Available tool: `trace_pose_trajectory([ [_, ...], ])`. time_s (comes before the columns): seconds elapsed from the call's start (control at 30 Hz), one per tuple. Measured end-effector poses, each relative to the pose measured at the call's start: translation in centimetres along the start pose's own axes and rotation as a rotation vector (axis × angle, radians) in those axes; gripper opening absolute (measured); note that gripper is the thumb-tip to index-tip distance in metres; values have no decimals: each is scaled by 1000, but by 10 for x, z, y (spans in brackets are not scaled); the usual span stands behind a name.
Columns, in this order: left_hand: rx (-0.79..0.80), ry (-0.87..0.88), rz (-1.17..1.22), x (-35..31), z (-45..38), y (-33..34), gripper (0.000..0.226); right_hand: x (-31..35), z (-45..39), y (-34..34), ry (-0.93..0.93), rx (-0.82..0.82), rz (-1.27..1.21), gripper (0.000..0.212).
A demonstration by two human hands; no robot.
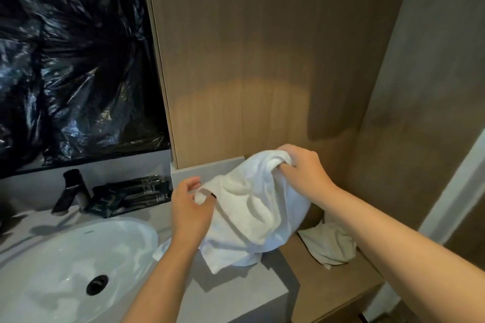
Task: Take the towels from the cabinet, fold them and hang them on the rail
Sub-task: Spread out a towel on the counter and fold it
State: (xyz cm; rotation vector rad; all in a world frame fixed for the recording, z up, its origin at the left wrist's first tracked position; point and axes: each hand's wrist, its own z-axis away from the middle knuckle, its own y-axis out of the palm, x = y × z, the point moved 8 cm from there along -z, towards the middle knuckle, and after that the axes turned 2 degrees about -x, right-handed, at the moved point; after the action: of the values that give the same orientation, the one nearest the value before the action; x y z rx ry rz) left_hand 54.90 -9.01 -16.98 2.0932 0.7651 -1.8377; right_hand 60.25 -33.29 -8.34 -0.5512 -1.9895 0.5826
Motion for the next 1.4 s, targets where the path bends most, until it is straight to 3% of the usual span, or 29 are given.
trace_pose_trajectory([
  [0.27,409,251,6,-47,12,33,59,29,-29,7,32,-55,-3,6],
  [0.43,620,142,128,-51,11,60,72,42,-34,6,-27,-154,22,21],
  [0.53,686,196,-41,-51,7,73,66,40,-30,11,-32,-64,-20,26],
  [0.63,621,321,-168,-51,-3,80,33,39,-23,4,-81,5,71,21],
  [0.9,321,437,-177,-78,-43,67,42,-11,-20,-32,-5,6,544,21],
  [1.2,101,324,-167,-68,-83,16,32,-35,-62,-54,79,-171,550,21],
  [1.4,-6,192,-73,-45,-95,-24,26,-47,-89,-45,178,-245,320,12],
])
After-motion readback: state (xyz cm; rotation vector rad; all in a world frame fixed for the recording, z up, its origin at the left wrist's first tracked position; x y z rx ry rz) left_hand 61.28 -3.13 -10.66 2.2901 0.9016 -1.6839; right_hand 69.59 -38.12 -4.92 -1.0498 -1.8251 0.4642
